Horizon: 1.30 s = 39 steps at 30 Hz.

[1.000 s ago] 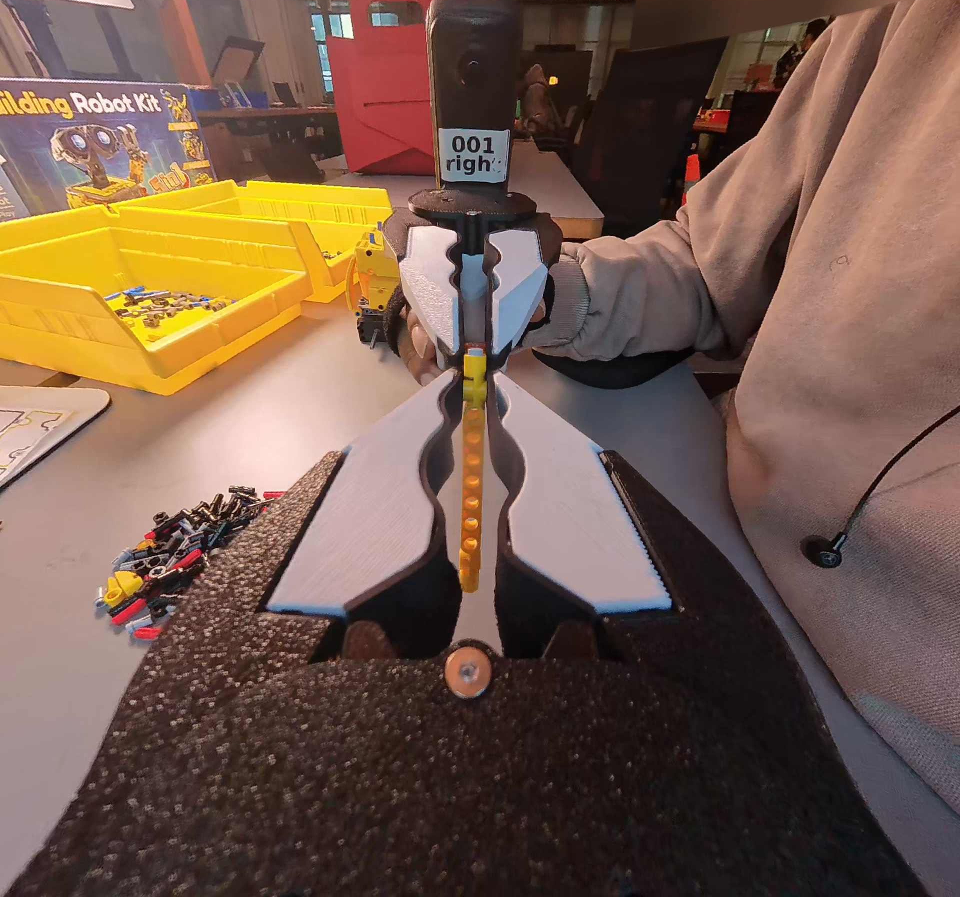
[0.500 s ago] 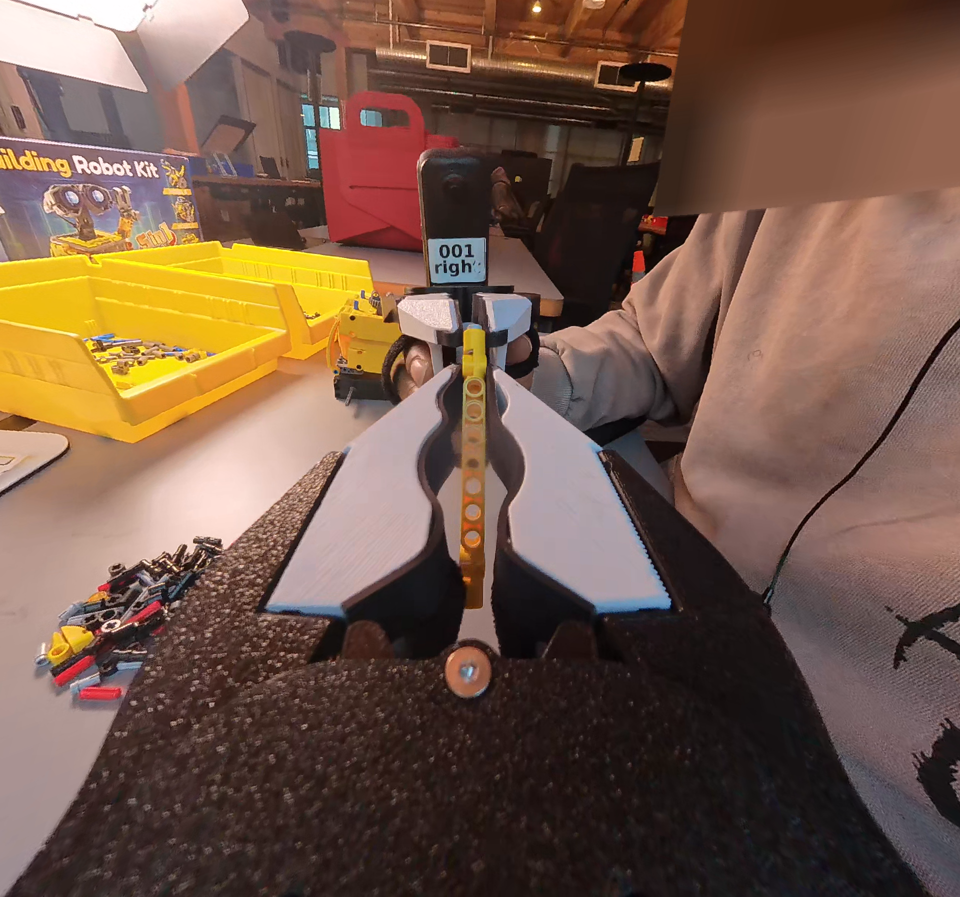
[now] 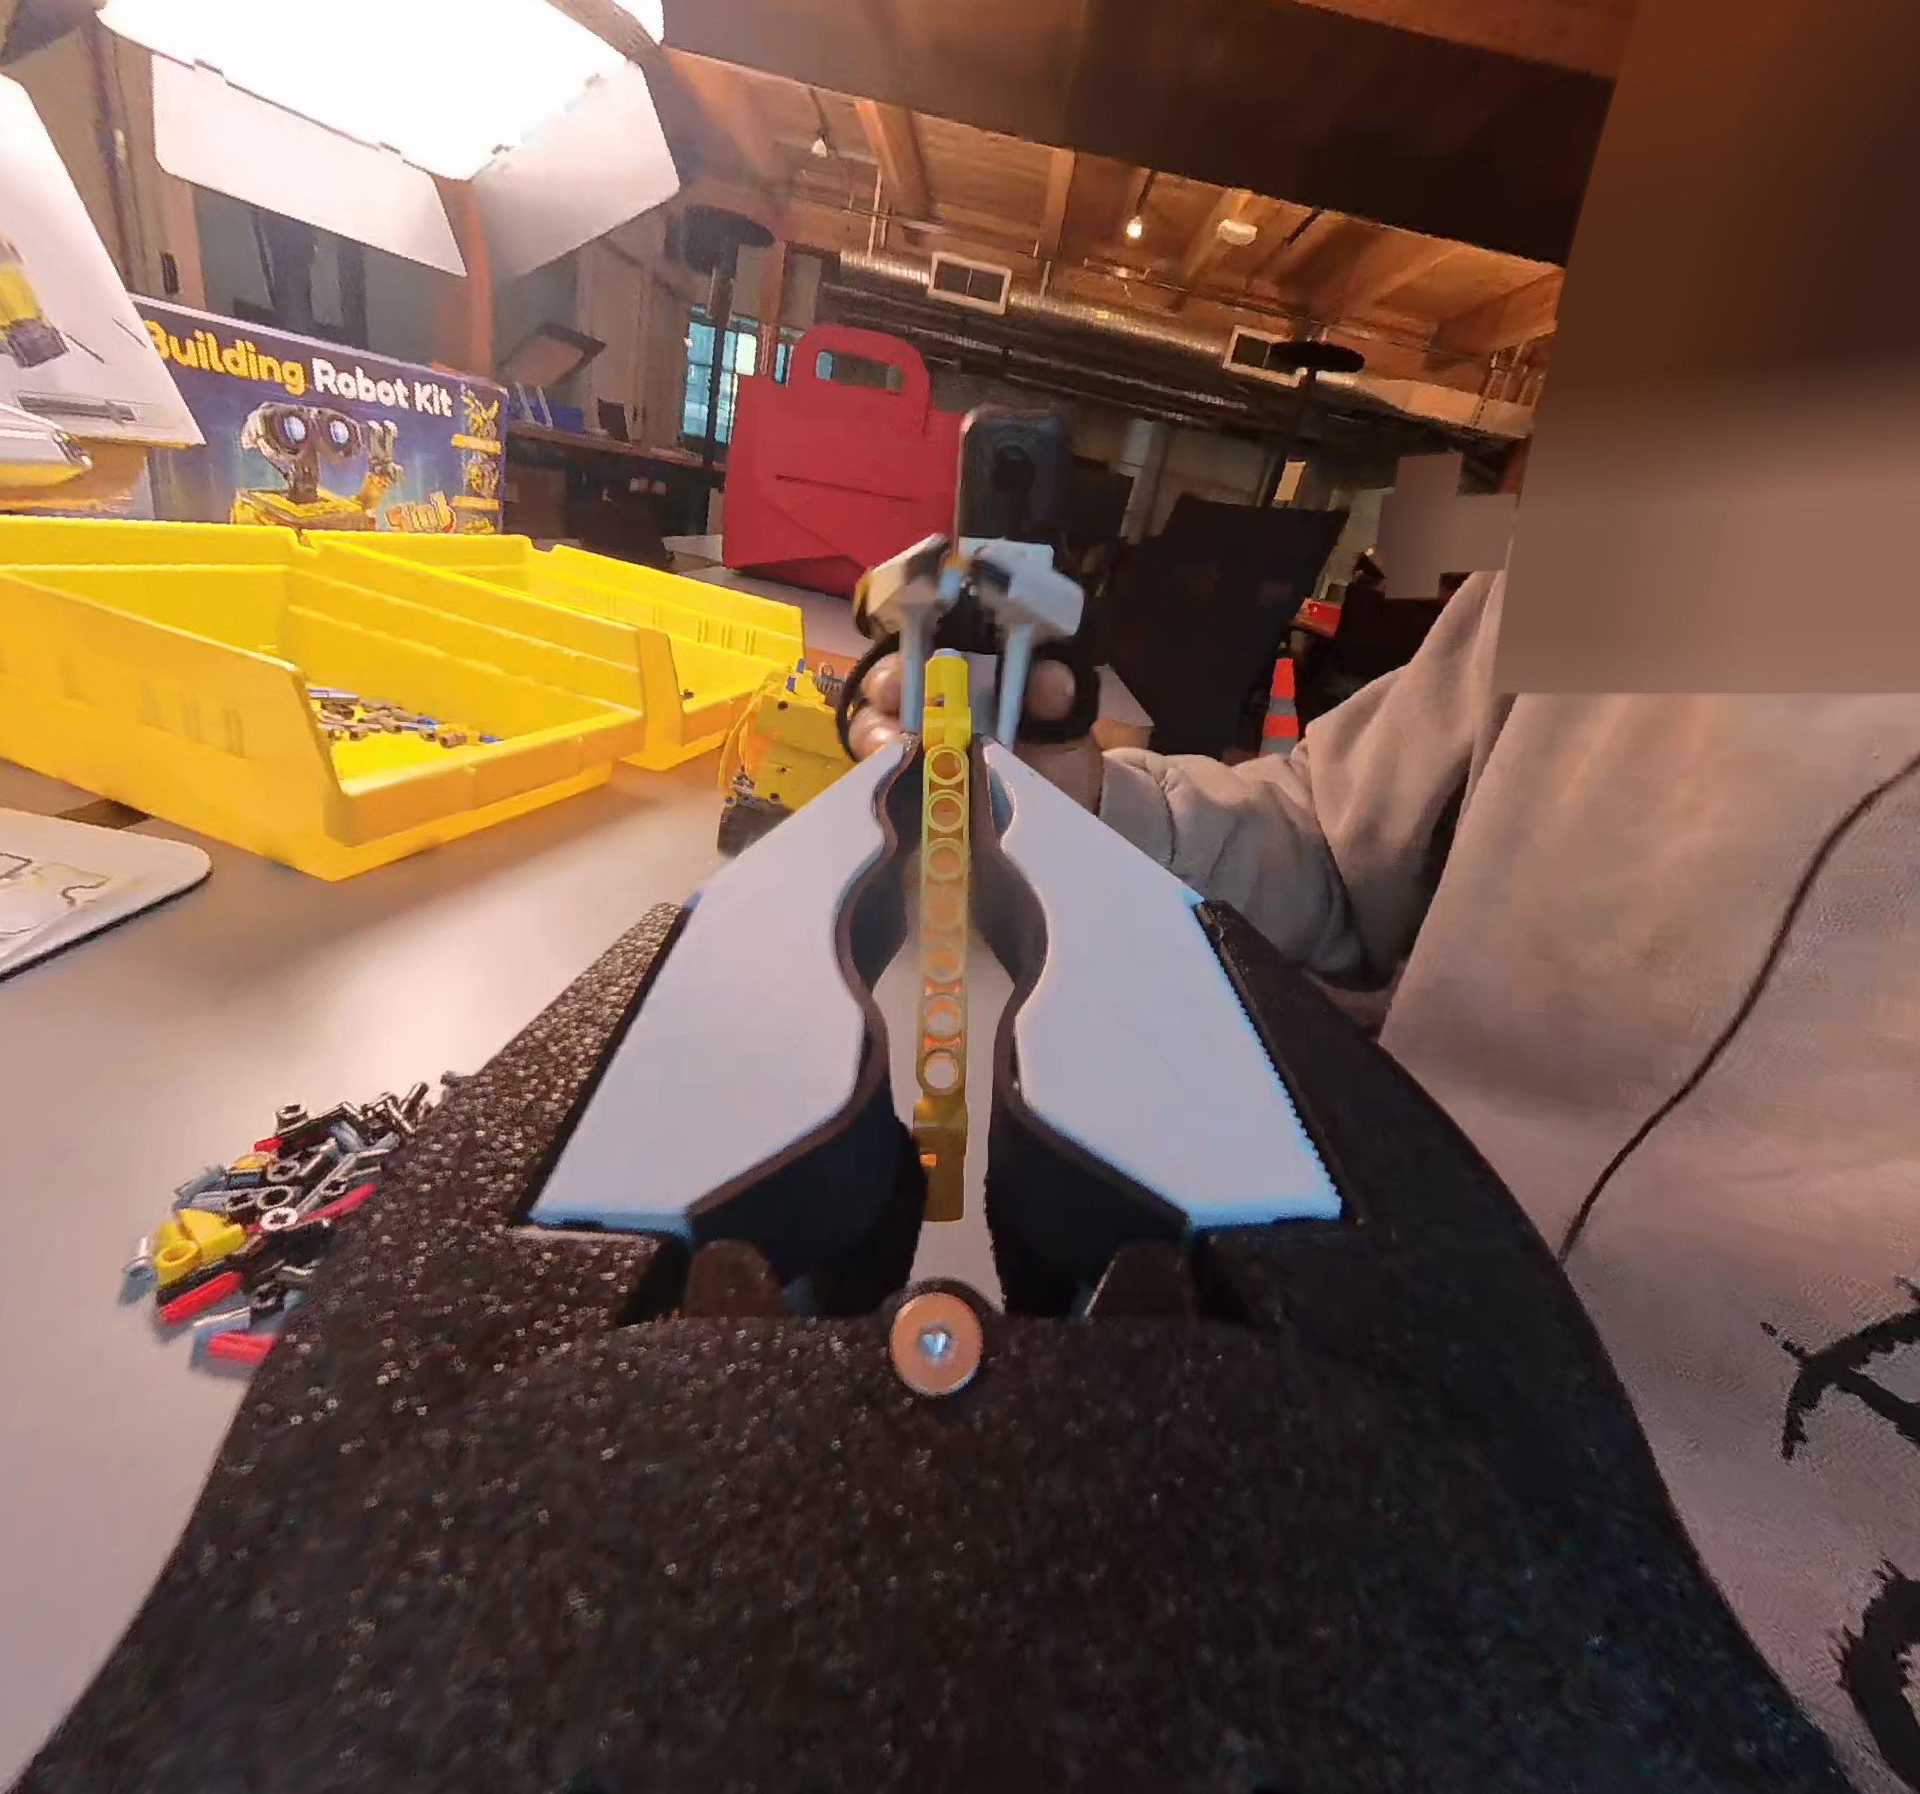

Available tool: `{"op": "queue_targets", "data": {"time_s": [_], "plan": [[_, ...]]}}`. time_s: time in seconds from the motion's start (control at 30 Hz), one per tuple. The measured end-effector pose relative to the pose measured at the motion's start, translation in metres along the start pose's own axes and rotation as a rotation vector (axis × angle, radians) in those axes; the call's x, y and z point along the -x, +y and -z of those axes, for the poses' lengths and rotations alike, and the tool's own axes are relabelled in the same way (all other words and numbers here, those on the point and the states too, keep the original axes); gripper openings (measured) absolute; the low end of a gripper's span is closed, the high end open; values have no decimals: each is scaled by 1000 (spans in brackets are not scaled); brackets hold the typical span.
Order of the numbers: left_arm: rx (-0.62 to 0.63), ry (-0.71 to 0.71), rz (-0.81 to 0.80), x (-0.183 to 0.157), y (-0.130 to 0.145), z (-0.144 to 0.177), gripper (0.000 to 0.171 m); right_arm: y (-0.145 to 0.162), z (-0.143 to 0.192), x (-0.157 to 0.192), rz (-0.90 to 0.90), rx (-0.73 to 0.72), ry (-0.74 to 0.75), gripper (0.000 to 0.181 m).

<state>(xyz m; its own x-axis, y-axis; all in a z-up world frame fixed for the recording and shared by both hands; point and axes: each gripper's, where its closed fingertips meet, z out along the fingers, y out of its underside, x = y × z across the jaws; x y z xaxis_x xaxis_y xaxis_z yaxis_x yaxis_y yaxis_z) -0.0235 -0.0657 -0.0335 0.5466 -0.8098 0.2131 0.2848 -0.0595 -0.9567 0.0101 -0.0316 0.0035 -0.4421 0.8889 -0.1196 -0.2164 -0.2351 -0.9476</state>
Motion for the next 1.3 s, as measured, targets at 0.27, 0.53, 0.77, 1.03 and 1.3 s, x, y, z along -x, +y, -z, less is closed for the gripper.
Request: {"op": "queue_targets", "data": {"time_s": [0.27,0.53,0.77,1.03,1.3], "plan": [[66,-101,-11,14,20,7,6,147,23,-93,214,730,283,7],[43,-71,-35,6,14,7,7,172,30,-107,329,878,348,10],[47,-105,-43,12,15,9,7,153,30,-106,287,778,353,15],[60,-152,-21,24,18,14,7,106,23,-81,152,517,242,19],[88,-107,-13,17,29,6,7,68,-6,-15,-67,270,-55,19]]}}
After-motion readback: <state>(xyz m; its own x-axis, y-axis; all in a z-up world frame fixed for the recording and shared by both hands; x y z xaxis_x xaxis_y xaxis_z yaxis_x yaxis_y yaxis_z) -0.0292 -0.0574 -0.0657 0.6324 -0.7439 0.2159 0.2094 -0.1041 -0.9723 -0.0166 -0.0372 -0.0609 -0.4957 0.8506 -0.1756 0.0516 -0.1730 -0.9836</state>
